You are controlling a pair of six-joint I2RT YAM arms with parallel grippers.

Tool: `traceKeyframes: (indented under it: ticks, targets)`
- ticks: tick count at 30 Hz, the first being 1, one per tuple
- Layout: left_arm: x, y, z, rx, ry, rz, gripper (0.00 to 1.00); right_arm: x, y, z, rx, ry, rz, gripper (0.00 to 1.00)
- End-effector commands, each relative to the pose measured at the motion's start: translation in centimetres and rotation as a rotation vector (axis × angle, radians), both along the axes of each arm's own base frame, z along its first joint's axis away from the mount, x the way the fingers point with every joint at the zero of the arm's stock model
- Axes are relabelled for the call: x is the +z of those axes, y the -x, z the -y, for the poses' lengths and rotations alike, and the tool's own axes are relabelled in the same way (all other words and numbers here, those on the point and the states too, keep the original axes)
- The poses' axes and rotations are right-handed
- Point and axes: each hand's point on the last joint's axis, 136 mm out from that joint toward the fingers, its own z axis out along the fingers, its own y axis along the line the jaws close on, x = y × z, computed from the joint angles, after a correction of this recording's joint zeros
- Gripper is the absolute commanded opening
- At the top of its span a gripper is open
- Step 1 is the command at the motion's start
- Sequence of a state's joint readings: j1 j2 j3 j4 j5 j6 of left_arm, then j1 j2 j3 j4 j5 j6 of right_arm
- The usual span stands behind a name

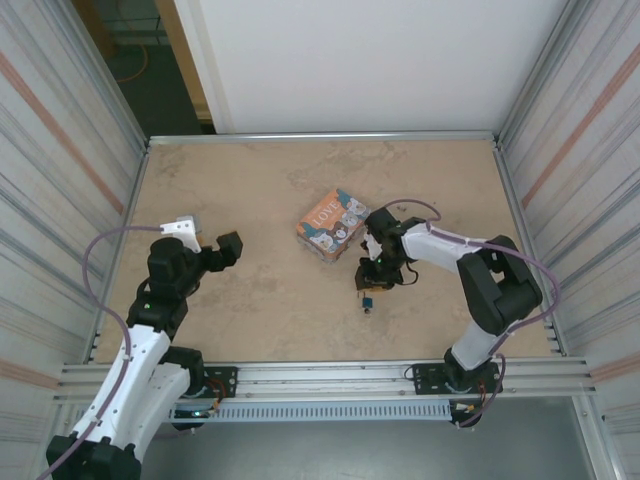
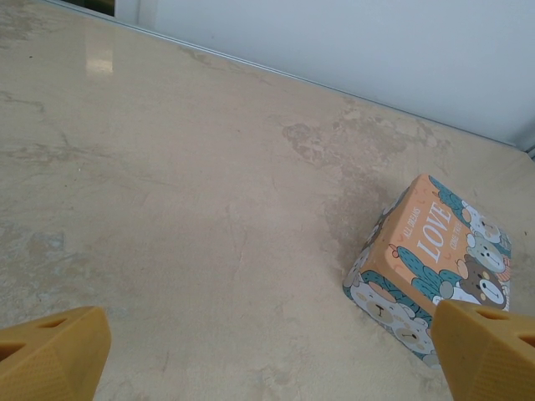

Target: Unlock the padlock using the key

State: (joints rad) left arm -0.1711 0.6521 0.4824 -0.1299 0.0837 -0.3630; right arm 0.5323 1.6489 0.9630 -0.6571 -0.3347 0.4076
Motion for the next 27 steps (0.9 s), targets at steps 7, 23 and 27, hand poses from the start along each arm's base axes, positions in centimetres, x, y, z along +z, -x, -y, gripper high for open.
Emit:
traceKeyframes:
  ticks: [7, 23, 27]
  targets:
    - [2.2, -0.8, -0.9, 0.041, -0.038, 0.032, 0.99, 4.9, -2.4, 3.1, -0.039, 0.046, 0.229, 0.5]
    - [2.9, -2.7, -3.8, 0.206, -0.134, 0.045, 0.99, 13.6, -8.8, 9.7, -0.275, -0.101, 0.808, 0.76]
    - [3.1, -3.7, -4.4, 0.223, -0.194, 0.051, 0.99, 14.2, -9.5, 13.5, -0.379, -0.042, 0.92, 0.91]
